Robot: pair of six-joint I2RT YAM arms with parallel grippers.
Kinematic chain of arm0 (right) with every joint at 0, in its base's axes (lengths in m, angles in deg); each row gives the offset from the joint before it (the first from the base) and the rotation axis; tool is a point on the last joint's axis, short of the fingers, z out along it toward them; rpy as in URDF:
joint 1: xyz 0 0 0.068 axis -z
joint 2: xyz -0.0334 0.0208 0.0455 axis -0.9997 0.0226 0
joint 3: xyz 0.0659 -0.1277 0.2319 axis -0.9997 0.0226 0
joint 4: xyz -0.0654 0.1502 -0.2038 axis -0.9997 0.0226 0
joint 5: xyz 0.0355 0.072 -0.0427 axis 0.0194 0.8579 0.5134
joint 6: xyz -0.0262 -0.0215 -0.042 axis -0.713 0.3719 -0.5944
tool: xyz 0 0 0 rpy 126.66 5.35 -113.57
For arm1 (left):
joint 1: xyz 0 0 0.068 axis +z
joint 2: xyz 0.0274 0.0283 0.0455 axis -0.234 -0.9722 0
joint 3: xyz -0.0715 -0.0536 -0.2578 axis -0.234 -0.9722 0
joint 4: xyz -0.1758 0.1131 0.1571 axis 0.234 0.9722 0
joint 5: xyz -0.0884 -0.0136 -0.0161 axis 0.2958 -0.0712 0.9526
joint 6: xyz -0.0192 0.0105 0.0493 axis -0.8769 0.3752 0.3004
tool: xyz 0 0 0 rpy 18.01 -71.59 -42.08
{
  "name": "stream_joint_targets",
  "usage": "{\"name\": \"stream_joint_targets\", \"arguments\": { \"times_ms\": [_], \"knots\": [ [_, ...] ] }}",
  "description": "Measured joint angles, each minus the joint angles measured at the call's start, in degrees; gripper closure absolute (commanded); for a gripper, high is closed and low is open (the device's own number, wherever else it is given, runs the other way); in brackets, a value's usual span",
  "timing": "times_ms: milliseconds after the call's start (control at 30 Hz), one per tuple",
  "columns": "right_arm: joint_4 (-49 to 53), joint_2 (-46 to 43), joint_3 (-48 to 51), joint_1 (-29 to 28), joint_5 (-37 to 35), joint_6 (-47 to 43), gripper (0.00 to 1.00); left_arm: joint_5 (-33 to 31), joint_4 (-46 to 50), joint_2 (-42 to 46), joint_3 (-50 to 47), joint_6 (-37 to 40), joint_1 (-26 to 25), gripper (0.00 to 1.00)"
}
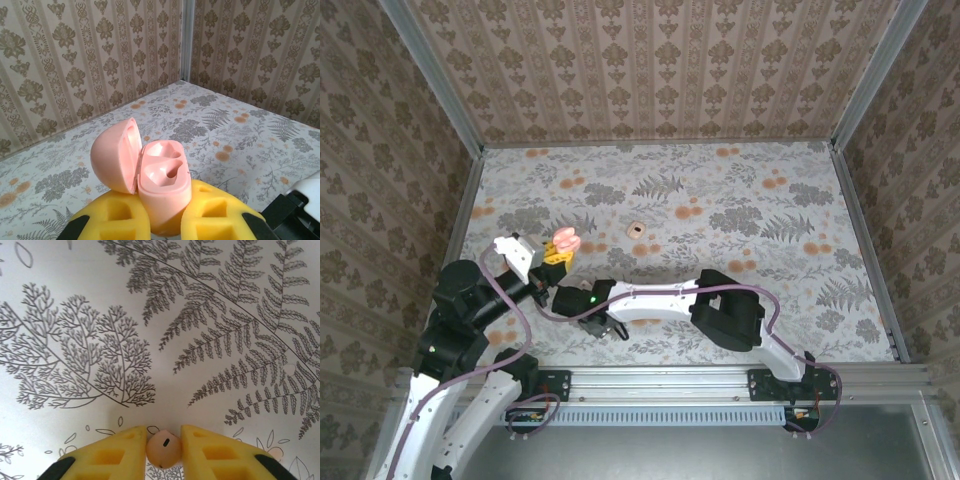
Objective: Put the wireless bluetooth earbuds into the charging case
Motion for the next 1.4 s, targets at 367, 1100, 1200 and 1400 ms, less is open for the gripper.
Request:
{"name": "stream_joint_targets", "arguments": {
  "times_ms": [367,1100,1200,1400],
  "knots": [
    [-4.9,-9.7,10.4,6.3,4.7,4.6,0.83,2.1,-3.2,-1.2,-0.5,0.0,0.0,1.0],
    [-24.7,-54.9,35.9,25.7,27.1,18.0,0.81,8.7,-29.1,-11.0,-13.9,-4.0,-0.2,1.0],
    [-25.9,-58.1,36.0,25.7,27.2,19.6,0.81,6.4,-33.2,-12.5,-16.5,-4.3,-2.4,1.0],
    [-29.3,-59.5,35.9,25.5,28.7,23.1,0.81,2.2,-38.9,-14.4,-17.4,-3.7,-6.6,1.0]
  ]
}}
